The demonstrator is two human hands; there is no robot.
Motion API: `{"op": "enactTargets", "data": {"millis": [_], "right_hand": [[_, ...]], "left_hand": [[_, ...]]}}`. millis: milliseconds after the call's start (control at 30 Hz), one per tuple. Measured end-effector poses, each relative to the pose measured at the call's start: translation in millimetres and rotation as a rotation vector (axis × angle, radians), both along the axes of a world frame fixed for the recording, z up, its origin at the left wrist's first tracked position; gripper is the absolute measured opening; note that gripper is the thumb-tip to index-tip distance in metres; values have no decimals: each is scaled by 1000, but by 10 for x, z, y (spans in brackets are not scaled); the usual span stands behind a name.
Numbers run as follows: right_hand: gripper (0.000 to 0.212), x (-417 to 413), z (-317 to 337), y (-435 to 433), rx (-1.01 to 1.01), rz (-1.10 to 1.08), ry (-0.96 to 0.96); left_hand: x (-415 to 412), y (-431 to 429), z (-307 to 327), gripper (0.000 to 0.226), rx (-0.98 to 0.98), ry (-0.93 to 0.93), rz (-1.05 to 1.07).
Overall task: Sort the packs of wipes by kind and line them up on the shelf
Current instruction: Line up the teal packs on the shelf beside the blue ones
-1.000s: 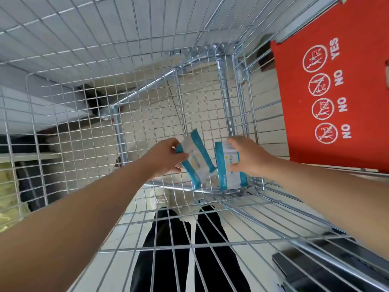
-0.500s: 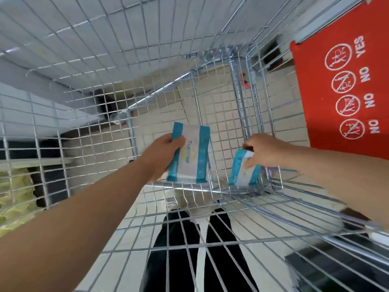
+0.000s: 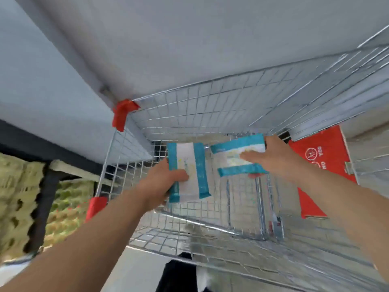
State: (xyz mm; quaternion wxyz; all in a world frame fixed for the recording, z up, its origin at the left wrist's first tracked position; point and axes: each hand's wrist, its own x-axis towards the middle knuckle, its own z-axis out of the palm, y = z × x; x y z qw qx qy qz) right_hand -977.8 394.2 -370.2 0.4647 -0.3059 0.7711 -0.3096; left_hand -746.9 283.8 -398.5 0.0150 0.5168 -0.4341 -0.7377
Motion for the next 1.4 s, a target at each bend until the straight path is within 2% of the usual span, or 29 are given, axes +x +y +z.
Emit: {"op": "enactTargets", "data": {"millis": [167,467,600,700,833,1000,1167,1400], "right_hand": [[28,612,903,-101,-230,15,114],[25,1864,2564,-223,-620,75,97],[26,2584,3176,-400,-718,161,79],[27,3219,3517,-542,-752,256,14],[23,4144,3843,-736,-803,332,-2],[23,5276,4073,-1005,-811,358,-80],[20,6183,4138,-1297,-794,333,-135],[21,6945,4091,-1778,-715,372,-184]], "left_hand": [[689,196,853,27,-204,71,224],[2038,616,2515,16,-437,167,441],[2825,690,3051,36,-518,141,534],[3444,676,3347,40,-587,124,591],[4331,603,3656,37,-692,145,650],[5512,365,3952,45,-785,138,738],[6412,17,4137,20,-806,118,801],[7195,-647,4167,14,-730,81,763]]}}
